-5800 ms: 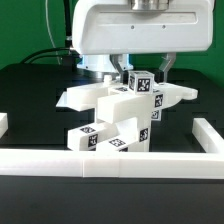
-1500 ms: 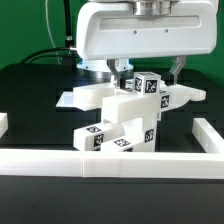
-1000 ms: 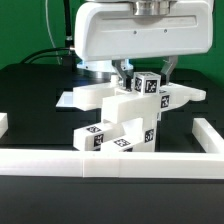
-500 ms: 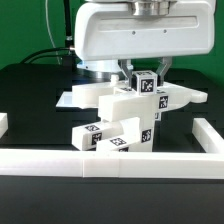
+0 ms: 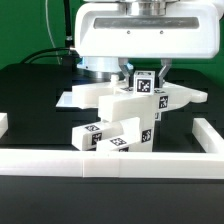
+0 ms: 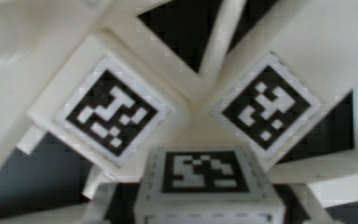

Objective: Assemble chair

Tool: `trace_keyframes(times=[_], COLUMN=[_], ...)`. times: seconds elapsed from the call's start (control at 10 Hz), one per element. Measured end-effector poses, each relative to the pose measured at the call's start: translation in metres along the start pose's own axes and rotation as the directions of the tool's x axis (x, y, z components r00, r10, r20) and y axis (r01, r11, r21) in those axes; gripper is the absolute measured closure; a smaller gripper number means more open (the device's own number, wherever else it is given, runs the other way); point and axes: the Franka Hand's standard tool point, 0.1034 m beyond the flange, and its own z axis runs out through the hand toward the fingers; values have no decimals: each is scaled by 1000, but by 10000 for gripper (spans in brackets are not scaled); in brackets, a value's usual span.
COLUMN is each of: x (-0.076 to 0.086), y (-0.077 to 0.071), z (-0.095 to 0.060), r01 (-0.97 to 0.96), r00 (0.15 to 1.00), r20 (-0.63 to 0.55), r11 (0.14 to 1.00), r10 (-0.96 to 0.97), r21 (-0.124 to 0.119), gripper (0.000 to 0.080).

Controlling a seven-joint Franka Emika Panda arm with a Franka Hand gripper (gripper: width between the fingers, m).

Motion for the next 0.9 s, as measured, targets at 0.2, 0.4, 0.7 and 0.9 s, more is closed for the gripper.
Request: trace_keyframes(times=[0.2, 0.4, 0.7, 0.9], x=[0, 0, -1, -1], y=[0, 0, -2, -4], z=[0, 1, 1, 1], r01=[-86, -269, -476, -565], r00=[996, 963, 879, 825], r20=[0, 11, 21, 24], r11=[996, 963, 879, 824], r10=[86, 269, 476, 565], r21=[0, 22, 27, 24], gripper=[531, 531, 531, 531])
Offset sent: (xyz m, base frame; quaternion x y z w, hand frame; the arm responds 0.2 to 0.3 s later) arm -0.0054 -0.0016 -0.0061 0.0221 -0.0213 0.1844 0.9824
